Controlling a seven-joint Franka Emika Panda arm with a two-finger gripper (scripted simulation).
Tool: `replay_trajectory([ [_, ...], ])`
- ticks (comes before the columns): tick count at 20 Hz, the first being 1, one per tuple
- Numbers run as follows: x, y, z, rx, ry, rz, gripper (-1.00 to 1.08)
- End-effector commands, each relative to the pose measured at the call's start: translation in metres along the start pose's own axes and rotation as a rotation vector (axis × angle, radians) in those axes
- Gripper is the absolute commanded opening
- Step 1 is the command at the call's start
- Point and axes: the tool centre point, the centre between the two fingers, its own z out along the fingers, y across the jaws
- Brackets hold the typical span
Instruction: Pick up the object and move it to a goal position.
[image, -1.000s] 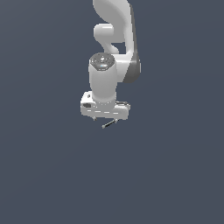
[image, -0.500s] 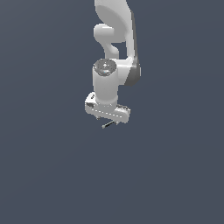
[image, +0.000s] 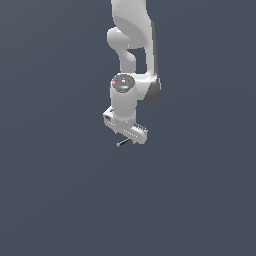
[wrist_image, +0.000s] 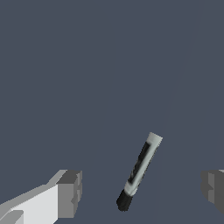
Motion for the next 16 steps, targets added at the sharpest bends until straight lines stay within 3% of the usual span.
replay_trajectory([
  [1, -0.007, 0.002, 0.008, 0.001, -0.001, 0.073, 1.0],
  [16, -0.037, 0.016, 0.042, -0.001, 0.002, 0.404, 1.0],
])
